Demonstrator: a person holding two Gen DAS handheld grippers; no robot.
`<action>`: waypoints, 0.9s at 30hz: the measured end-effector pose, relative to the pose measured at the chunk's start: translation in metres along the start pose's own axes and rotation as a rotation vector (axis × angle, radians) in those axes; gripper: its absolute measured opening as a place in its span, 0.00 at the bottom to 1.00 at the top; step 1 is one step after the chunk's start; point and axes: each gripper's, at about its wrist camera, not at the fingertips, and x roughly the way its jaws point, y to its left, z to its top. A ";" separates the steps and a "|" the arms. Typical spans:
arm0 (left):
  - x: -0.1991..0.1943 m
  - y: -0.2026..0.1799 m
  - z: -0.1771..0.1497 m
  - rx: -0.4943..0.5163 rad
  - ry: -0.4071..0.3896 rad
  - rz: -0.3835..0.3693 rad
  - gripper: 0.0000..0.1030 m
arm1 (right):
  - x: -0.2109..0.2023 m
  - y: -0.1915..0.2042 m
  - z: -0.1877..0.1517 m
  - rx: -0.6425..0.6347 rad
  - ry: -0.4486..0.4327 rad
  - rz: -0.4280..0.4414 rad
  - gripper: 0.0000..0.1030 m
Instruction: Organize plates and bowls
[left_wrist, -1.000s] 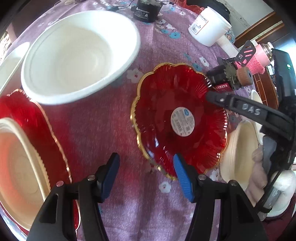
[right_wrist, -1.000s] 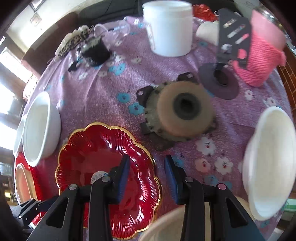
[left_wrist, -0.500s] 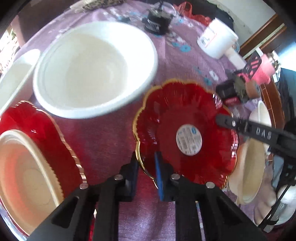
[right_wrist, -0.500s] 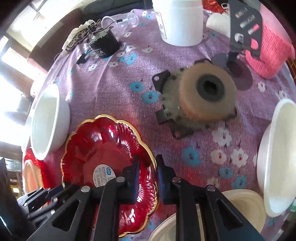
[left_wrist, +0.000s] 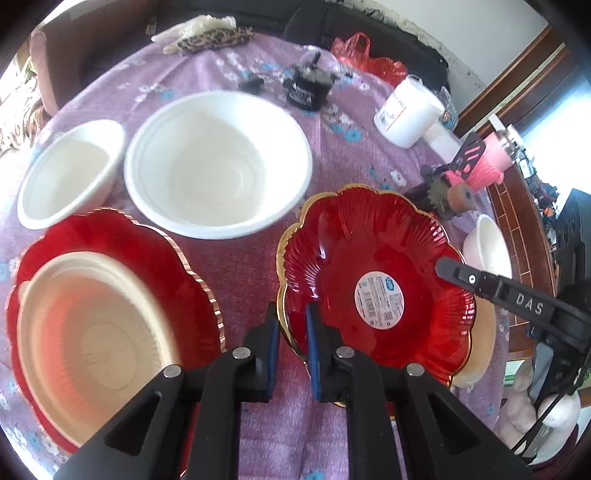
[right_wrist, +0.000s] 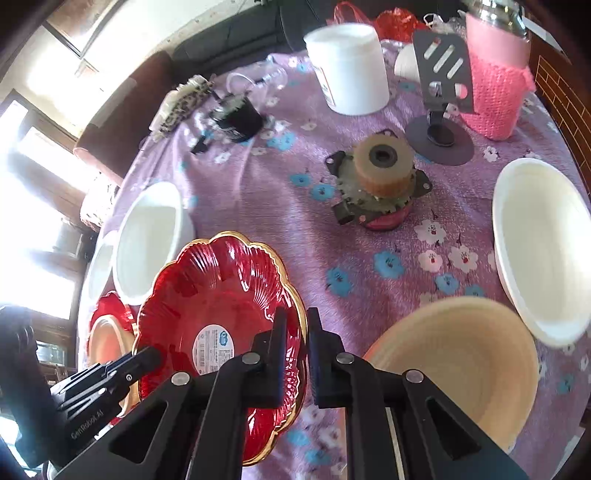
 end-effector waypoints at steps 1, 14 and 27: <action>-0.008 0.003 -0.001 -0.004 -0.011 0.000 0.12 | -0.004 0.004 -0.003 -0.006 -0.008 0.002 0.10; -0.069 0.097 -0.024 -0.150 -0.092 0.085 0.13 | 0.007 0.114 -0.033 -0.129 -0.012 0.102 0.09; -0.076 0.184 -0.049 -0.241 -0.053 0.180 0.13 | 0.073 0.184 -0.060 -0.184 0.117 0.120 0.09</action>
